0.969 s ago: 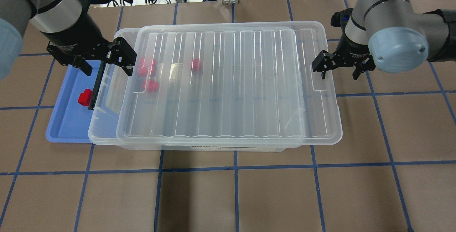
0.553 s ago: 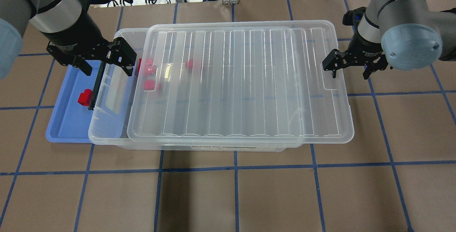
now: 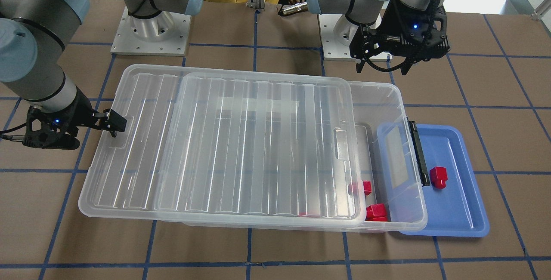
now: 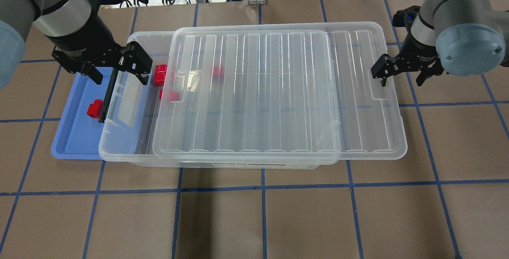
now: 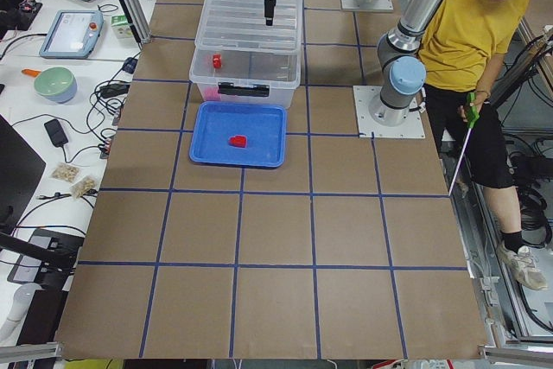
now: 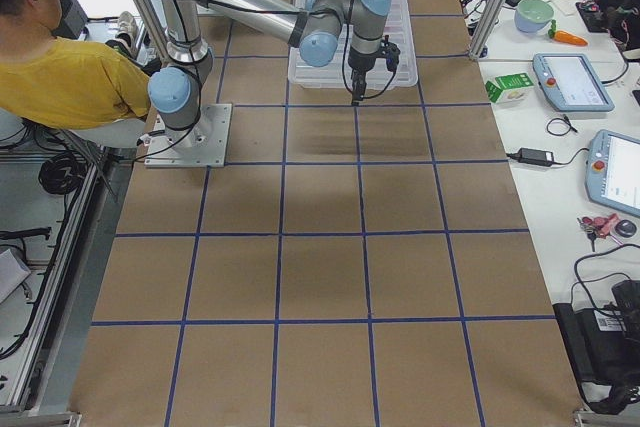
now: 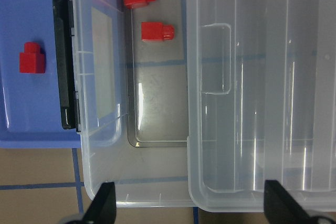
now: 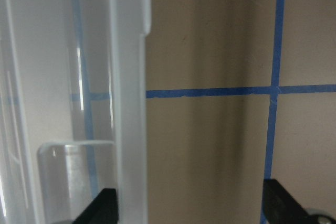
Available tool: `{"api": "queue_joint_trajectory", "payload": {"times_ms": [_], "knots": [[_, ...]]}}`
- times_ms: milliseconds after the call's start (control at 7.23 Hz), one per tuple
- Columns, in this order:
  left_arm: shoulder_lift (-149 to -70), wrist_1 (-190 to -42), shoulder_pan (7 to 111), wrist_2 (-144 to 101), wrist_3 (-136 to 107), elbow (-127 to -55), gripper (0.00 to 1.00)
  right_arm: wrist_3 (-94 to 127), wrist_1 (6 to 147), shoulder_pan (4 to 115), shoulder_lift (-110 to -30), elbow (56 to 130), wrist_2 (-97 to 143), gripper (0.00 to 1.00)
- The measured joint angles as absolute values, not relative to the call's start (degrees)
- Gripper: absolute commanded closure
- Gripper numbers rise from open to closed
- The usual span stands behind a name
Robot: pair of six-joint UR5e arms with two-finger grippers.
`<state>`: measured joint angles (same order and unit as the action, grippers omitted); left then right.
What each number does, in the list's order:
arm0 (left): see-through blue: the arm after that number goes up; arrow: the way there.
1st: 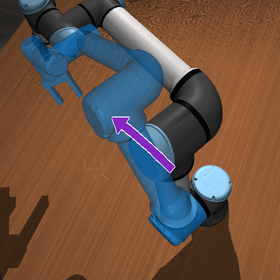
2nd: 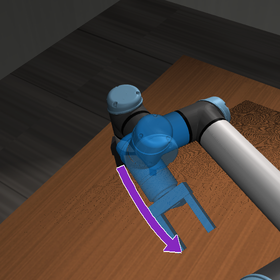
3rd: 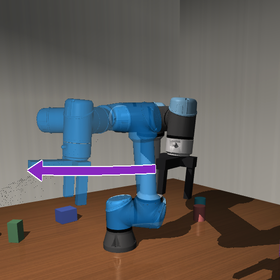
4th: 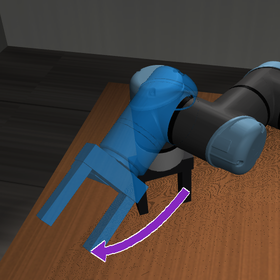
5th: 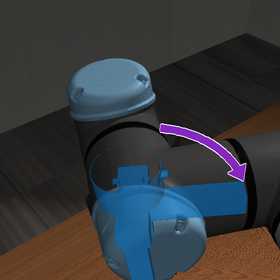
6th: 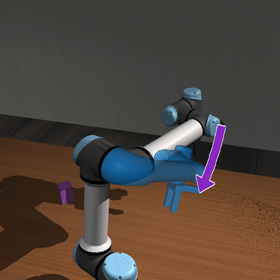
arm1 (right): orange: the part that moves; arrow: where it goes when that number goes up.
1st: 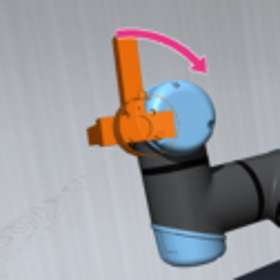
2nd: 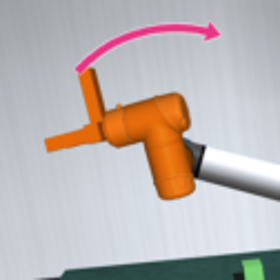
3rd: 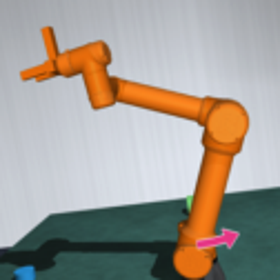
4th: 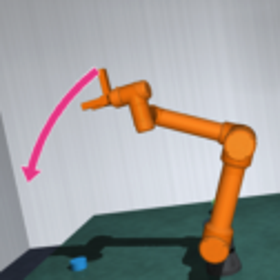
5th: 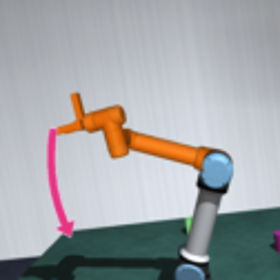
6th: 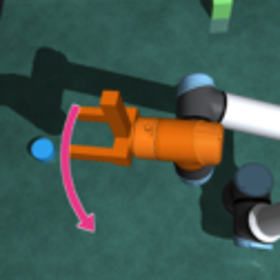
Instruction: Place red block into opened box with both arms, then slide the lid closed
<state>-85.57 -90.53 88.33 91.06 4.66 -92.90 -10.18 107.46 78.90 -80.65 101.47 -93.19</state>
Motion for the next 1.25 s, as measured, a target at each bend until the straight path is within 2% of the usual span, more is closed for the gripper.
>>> {"api": "queue_joint_trajectory", "payload": {"times_ms": [1245], "knots": [[-85.5,-90.5,88.3,91.1,4.7,-92.9,0.0,-16.6,107.2,73.7,-80.9,101.1,-94.7,0.0]]}}
